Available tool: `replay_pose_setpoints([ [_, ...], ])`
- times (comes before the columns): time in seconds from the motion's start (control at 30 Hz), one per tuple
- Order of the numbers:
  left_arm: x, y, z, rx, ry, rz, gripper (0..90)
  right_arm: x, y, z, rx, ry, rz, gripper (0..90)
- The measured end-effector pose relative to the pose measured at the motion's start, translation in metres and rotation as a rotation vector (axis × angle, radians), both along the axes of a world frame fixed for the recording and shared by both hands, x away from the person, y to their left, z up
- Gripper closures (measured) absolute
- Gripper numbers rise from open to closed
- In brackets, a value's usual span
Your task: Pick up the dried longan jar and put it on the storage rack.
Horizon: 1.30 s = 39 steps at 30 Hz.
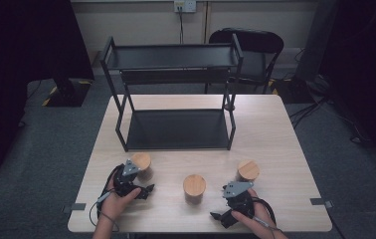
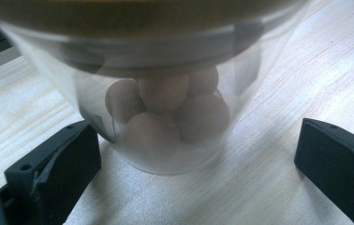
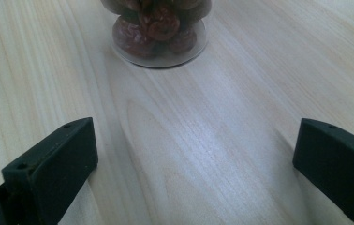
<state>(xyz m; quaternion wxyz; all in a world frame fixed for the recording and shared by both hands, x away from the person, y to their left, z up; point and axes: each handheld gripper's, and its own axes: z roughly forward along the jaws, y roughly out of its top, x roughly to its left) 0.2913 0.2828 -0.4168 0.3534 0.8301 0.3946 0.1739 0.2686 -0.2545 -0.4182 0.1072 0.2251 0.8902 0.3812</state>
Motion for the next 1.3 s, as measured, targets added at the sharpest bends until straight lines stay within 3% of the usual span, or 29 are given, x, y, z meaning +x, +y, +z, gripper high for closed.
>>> replay_pose_setpoints([
  [0.93,-0.0010,-0.0025,0.0004,0.001,0.001,0.016,0.4,-0.0001,0.0000,0.0000,0.000,0.000,0.000,0.0],
  [1.3,-0.0001,0.0025,-0.0005,-0.066,-0.009,0.055,1.6,-0.0001,0.0000,0.0000,0.000,0.001,-0.001,0.0],
])
